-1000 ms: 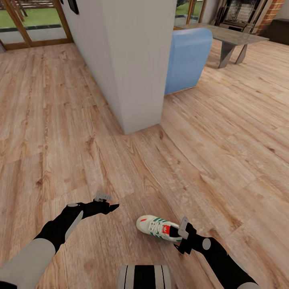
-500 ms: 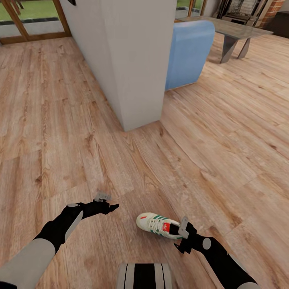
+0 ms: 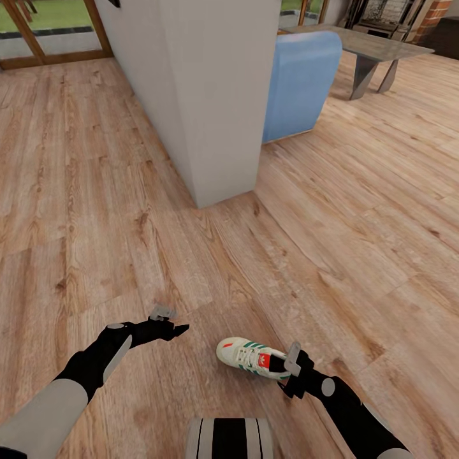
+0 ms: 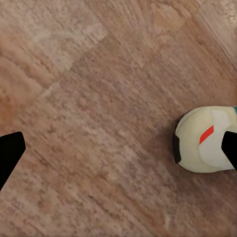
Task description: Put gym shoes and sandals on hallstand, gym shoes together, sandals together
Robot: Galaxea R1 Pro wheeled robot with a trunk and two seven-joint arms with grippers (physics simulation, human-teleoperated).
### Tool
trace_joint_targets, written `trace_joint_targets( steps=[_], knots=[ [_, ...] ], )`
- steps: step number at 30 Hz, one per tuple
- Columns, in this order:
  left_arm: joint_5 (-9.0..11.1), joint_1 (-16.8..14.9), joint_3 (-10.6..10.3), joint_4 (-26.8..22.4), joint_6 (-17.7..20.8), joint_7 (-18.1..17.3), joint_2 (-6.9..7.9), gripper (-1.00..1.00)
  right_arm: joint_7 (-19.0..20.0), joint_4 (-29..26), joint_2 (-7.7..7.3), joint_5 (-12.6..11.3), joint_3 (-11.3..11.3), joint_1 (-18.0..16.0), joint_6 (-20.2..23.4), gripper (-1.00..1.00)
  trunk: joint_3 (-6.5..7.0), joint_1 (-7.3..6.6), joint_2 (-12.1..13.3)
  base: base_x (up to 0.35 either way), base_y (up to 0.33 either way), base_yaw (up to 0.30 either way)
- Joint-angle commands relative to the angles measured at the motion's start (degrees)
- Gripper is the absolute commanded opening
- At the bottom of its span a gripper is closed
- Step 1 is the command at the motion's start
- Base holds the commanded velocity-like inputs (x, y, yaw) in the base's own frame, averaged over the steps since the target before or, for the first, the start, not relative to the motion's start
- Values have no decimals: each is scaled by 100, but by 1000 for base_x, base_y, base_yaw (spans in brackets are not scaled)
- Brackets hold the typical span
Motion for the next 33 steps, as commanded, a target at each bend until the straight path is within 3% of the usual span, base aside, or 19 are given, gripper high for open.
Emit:
trace_joint_targets(
  steps=[1, 5, 12, 22, 27, 33],
  knots=[
    [60, -2, -21, -7, 51, 6, 6, 100, 7, -10, -4, 46, 13, -1, 10, 100, -4, -1, -1, 0, 0, 0],
    [60, -2, -21, -7, 51, 5, 11, 100, -14, -6, -2, 46, 18, -1, 11, 100, -4, -1, -1, 0, 0, 0],
    [60, -2, -21, -9, 57, 6, 14, 100, -27, -12, 5, 42, 15, -1, 11, 100, -181, 17, -11, 0, 0, 0],
    [61, 13, -20, -7, 53, 6, 14, 100, -32, -21, 6, 37, 11, -1, 6, 100, -216, 17, -11, 0, 0, 0],
    [60, 10, -14, -7, 58, 6, 12, 100, -36, -22, 4, 37, 8, -1, 6, 100, -328, 30, -18, 0, 0, 0],
    [60, 7, -14, -7, 52, 6, 6, 100, -39, -24, 3, 37, 3, -1, 3, 100, -329, 30, -18, 0, 0, 0]
  ],
)
